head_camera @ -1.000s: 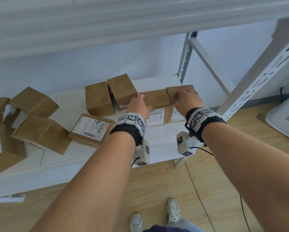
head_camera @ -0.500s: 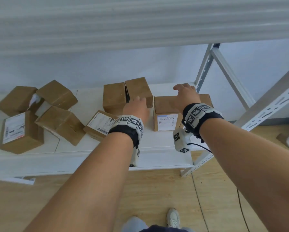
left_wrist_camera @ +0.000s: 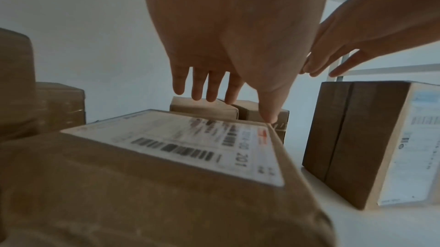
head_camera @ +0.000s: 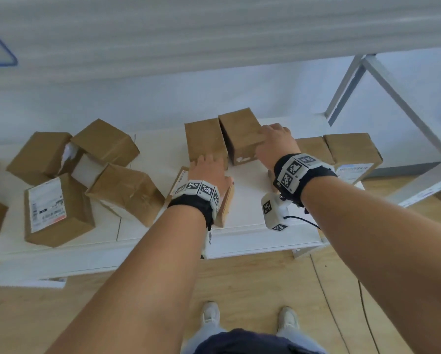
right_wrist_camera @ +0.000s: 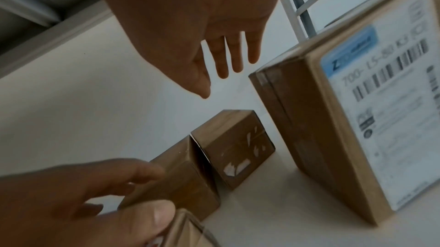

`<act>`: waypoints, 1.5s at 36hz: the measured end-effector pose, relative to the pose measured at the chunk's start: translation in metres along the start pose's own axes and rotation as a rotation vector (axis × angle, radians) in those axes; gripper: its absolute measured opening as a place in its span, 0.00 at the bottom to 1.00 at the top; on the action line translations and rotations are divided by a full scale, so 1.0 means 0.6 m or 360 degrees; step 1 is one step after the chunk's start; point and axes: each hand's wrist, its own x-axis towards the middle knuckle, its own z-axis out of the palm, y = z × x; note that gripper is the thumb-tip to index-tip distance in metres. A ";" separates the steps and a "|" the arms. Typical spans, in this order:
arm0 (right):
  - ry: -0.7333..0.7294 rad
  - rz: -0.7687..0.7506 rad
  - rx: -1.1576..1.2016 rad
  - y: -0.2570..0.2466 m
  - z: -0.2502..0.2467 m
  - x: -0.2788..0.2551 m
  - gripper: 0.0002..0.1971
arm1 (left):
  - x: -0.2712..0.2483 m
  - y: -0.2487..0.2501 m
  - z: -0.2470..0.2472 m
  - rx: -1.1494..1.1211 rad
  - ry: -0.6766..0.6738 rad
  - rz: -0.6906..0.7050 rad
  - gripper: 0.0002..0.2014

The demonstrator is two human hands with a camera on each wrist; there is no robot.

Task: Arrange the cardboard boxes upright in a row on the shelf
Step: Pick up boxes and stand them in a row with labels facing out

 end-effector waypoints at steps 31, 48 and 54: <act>-0.0295 0.0222 -0.0318 -0.051 0.076 0.107 0.23 | 0.079 -0.050 0.020 -0.0092 -0.0276 0.0067 0.42; -0.0279 0.0299 -0.0298 -0.038 0.114 0.116 0.27 | 0.074 -0.097 0.029 -0.0010 -0.0242 -0.0044 0.42; -0.0294 0.0304 -0.0221 -0.043 0.111 0.083 0.28 | 0.070 -0.098 0.017 -0.0130 -0.0146 -0.0060 0.32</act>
